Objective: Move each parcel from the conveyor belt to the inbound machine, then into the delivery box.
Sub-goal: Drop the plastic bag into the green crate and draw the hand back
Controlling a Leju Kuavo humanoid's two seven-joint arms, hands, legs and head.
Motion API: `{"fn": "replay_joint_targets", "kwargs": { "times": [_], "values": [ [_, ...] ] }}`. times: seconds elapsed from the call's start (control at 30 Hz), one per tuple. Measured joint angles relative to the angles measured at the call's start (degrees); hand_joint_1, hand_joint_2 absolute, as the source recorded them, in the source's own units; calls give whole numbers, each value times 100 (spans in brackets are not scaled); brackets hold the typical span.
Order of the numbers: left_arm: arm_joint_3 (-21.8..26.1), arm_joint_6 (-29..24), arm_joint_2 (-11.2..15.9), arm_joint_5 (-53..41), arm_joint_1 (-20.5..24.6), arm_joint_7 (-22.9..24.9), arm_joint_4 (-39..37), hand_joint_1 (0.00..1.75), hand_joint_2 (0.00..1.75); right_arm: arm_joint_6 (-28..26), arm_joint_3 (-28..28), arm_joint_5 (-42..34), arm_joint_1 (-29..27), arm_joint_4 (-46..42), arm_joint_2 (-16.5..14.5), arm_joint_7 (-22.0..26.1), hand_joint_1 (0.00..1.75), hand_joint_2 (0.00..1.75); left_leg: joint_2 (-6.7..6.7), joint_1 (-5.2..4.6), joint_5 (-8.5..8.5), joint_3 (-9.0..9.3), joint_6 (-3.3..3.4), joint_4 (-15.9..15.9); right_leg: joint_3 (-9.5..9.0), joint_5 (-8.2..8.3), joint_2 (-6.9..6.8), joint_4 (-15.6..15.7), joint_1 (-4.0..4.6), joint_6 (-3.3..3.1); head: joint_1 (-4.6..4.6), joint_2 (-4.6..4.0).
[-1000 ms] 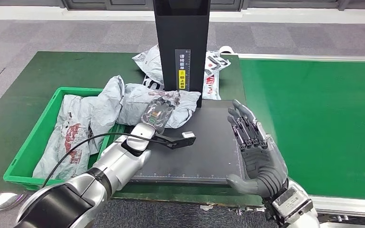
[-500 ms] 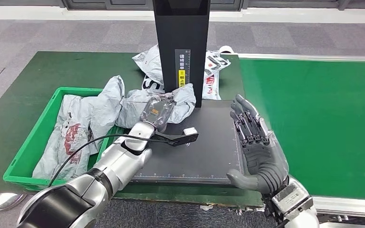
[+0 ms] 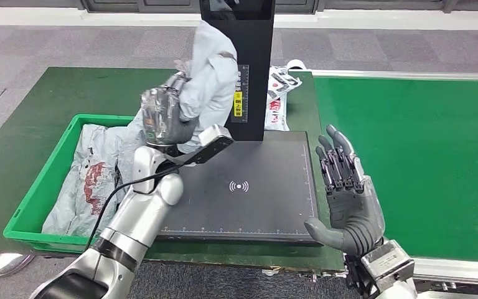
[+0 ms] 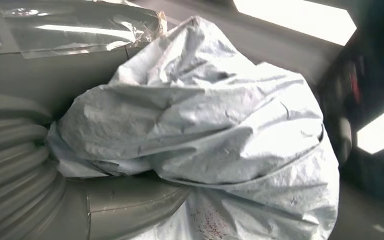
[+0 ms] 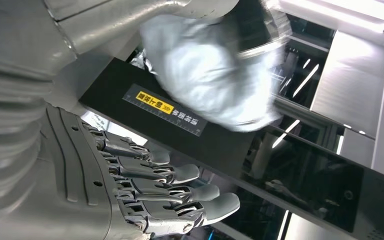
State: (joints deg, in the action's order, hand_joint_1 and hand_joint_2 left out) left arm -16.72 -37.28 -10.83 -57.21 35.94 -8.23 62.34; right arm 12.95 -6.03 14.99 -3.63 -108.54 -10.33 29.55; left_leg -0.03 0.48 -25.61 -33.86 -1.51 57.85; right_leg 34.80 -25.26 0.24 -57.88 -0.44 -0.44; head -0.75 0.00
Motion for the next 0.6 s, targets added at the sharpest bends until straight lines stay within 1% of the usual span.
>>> {"fn": "replay_joint_targets", "kwargs": {
  "times": [0.07, 0.13, 0.2, 0.3, 0.43, 0.6],
  "values": [
    [94, 21, 84, 107, -131, -19, 574, 175, 175, -25, 0, 2, -42, 0, 1, 14, 0, 175, 0, 0, 0, 0, 0, 0, 1, -2, 0, 0, 1, -1, 1, 0],
    [165, 59, 145, 133, -228, -19, 985, 175, 175, -33, 0, 3, -62, 0, 2, 25, 0, 175, -3, 0, 0, -1, 0, 0, 1, -4, -3, 0, 2, -1, 1, 0],
    [211, 54, 179, 143, -300, -46, 1244, 175, 175, -34, 0, 3, -66, 0, 2, 32, 0, 175, -6, -1, 0, -3, 1, 0, 0, -5, -6, 0, 4, 0, 0, 0],
    [325, -118, 224, 220, -433, -214, 1619, 175, 175, -30, 0, 1, -96, 1, 5, 50, 0, 175, -3, -1, 0, -5, 1, 0, 0, -3, -3, 0, 4, 1, -1, 0],
    [649, -246, 375, 295, -599, -345, 2370, 175, 175, 9, 0, -12, -166, 19, 40, 91, 0, 175, 1, -1, 0, -5, 1, 0, 3, -3, 0, 0, 3, 1, -1, 0],
    [1148, -249, 591, 233, -577, -351, 2953, 175, 175, 60, 0, -18, -172, 69, 69, 93, 0, 175, -1, 3, 0, -5, 0, 0, 4, -5, -2, 0, 4, -1, 1, 0]
  ]
}}
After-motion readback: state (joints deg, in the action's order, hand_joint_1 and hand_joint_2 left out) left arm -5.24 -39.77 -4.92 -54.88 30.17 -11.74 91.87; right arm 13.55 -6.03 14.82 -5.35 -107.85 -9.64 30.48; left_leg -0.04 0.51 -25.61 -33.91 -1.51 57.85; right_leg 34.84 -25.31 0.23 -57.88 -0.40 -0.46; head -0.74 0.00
